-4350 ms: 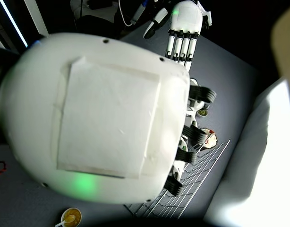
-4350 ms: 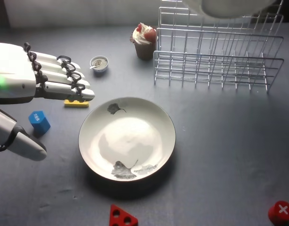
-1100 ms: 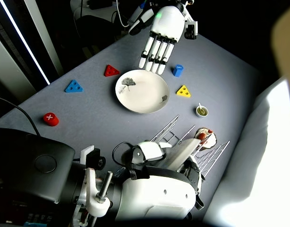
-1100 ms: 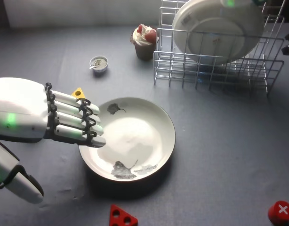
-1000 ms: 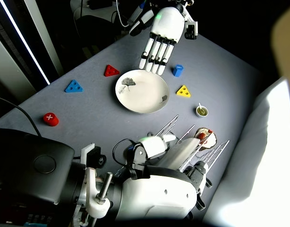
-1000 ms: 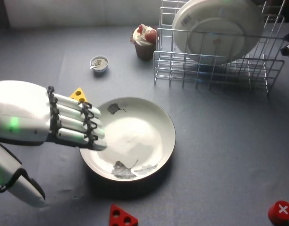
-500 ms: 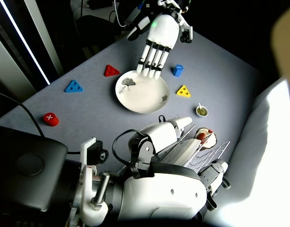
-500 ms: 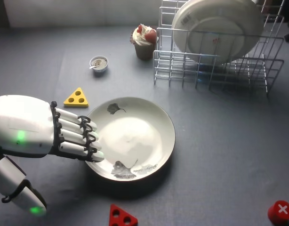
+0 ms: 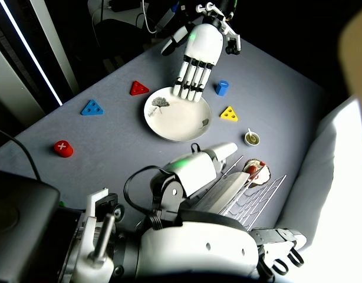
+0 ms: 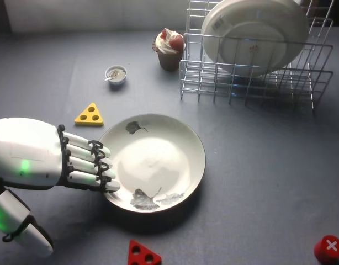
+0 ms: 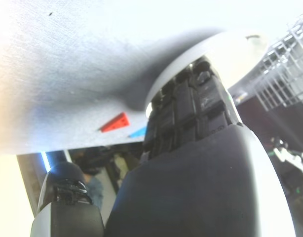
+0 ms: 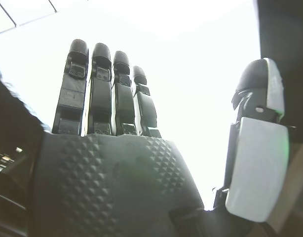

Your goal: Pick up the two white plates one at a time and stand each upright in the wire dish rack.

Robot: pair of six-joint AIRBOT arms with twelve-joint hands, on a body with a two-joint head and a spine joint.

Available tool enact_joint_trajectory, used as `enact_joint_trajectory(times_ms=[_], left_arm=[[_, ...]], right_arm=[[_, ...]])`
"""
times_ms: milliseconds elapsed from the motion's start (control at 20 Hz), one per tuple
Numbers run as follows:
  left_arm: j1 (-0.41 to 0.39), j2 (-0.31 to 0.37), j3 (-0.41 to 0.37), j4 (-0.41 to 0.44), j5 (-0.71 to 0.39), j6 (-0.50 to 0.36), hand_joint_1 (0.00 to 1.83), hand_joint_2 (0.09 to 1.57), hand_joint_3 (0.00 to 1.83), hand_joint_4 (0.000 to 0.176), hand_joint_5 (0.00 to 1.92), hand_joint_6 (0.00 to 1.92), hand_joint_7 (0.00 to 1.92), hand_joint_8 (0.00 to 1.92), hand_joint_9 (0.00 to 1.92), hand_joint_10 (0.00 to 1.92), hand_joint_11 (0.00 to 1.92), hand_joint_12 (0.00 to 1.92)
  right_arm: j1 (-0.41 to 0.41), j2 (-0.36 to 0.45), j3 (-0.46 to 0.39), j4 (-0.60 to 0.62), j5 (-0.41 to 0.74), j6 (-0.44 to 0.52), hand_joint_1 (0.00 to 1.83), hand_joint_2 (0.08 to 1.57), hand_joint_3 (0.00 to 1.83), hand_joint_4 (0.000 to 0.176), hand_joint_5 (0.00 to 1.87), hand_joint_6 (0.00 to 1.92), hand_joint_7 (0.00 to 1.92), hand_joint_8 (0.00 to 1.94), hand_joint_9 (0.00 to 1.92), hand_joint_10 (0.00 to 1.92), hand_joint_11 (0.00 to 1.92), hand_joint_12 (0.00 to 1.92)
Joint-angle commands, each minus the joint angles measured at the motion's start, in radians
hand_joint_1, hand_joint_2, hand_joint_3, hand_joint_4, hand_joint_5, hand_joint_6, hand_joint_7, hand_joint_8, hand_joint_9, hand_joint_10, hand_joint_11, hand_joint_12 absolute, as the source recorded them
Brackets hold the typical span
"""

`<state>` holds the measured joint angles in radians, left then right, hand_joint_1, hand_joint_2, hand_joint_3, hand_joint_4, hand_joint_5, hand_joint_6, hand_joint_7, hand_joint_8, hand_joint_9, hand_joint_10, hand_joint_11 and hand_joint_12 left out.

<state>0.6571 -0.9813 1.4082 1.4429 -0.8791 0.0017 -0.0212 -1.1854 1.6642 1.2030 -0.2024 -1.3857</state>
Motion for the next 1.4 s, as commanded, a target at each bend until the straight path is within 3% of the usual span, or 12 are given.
enact_joint_trajectory(times_ms=[0, 250, 400, 500, 650, 900, 1000, 1150, 1350], left_arm=[[0.007, -0.001, 0.005, -0.015, -0.012, -0.002, 0.0, 0.99, 0.0, 0.0, 0.12, 0.0, 0.18, 0.0, 0.18, 0.0, 0.17, 0.01], [0.041, -0.008, 0.001, 0.04, 0.004, -0.002, 0.0, 0.99, 0.0, 0.0, 0.11, 0.0, 0.17, 0.0, 0.18, 0.0, 0.18, 0.01], [0.055, -0.012, 0.001, 0.057, 0.005, -0.002, 0.0, 1.0, 0.0, 0.0, 0.11, 0.0, 0.17, 0.0, 0.17, 0.0, 0.18, 0.01], [0.068, -0.013, -0.001, 0.067, 0.005, -0.002, 0.02, 0.99, 0.0, 0.0, 0.13, 0.01, 0.2, 0.01, 0.19, 0.01, 0.2, 0.02], [0.092, -0.016, -0.003, 0.087, 0.012, -0.002, 0.02, 1.0, 0.0, 0.0, 0.12, 0.0, 0.19, 0.0, 0.18, 0.0, 0.18, 0.01], [0.103, -0.017, 0.0, 0.091, 0.016, -0.002, 0.03, 1.0, 0.0, 0.0, 0.11, 0.0, 0.17, 0.0, 0.16, 0.0, 0.18, 0.0], [0.103, -0.017, 0.001, 0.091, 0.018, -0.002, 0.04, 0.99, 0.0, 0.0, 0.12, 0.0, 0.19, 0.01, 0.18, 0.01, 0.2, 0.01], [0.103, -0.017, 0.002, 0.091, 0.018, -0.002, 0.01, 0.99, 0.0, 0.0, 0.11, 0.0, 0.18, 0.0, 0.17, 0.0, 0.19, 0.01], [0.102, -0.016, 0.004, 0.091, 0.018, -0.002, 0.01, 0.99, 0.0, 0.0, 0.13, 0.01, 0.2, 0.01, 0.19, 0.01, 0.2, 0.01]], right_arm=[[0.036, 0.02, -0.019, -0.05, 0.05, 0.009, 0.58, 0.87, 0.0, 0.0, 0.11, 0.0, 0.18, 0.0, 0.21, 0.0, 0.22, 0.0], [0.074, 0.06, -0.136, -0.422, 0.099, 0.009, 0.55, 0.87, 0.0, 0.0, 0.12, 0.01, 0.18, 0.01, 0.19, 0.0, 0.2, 0.0], [0.074, 0.057, -0.194, -0.576, 0.177, 0.009, 0.59, 0.92, 0.02, 0.0, 0.07, 0.0, 0.12, 0.0, 0.13, 0.0, 0.16, 0.01], [0.074, 0.074, -0.231, -0.646, 0.226, 0.009, 0.94, 0.89, 0.0, 0.0, 0.13, 0.02, 0.12, 0.0, 0.13, 0.0, 0.16, 0.01], [0.072, 0.139, -0.362, -0.854, 0.398, 0.014, 1.08, 0.9, 0.0, 0.0, 0.22, 0.02, 0.14, 0.0, 0.15, 0.0, 0.18, 0.02], [0.024, 0.246, -0.54, -1.323, 0.702, 0.181, 1.13, 0.9, 0.0, 0.0, 0.18, 0.01, 0.09, 0.0, 0.11, 0.0, 0.17, 0.01], [-0.04, 0.279, -0.568, -1.527, 0.806, 0.326, 1.14, 0.9, 0.0, 0.0, 0.2, 0.01, 0.12, 0.01, 0.12, 0.0, 0.18, 0.02], [-0.118, 0.302, -0.565, -1.677, 0.877, 0.492, 1.14, 0.92, 0.01, 0.0, 0.2, 0.01, 0.14, 0.02, 0.15, 0.01, 0.2, 0.02], [-0.207, 0.31, -0.542, -1.756, 0.927, 0.684, 1.15, 0.93, 0.01, 0.0, 0.2, 0.01, 0.13, 0.0, 0.14, 0.0, 0.2, 0.02]])
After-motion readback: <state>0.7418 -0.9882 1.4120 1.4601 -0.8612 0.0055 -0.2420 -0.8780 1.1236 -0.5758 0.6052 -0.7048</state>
